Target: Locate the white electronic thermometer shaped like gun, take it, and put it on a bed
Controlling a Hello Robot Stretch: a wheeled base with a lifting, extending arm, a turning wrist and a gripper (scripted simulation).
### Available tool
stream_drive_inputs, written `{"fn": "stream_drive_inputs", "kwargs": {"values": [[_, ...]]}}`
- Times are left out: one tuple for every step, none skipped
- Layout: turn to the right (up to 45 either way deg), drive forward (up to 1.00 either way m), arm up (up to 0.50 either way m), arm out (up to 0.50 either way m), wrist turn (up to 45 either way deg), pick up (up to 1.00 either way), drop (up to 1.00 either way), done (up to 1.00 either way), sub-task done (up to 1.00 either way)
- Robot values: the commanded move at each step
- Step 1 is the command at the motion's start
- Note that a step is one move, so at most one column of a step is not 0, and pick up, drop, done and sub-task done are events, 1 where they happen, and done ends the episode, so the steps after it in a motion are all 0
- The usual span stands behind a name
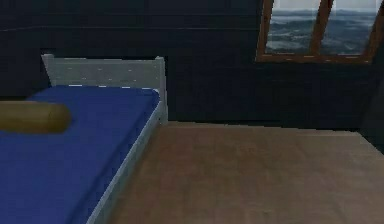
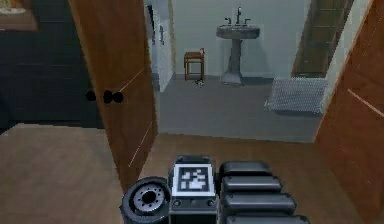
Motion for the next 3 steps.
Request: {"fn": "stream_drive_inputs", "kwargs": {"values": [[0.0,1.00,0.00,0.00,0.0,0.00,0.00,0.00,0.00],[-9.0,0.00,0.00,0.00,0.0,0.00,0.00,0.00,0.00],[0.0,0.15,0.00,0.00,0.0,0.00,0.00,0.00,0.00]]}}
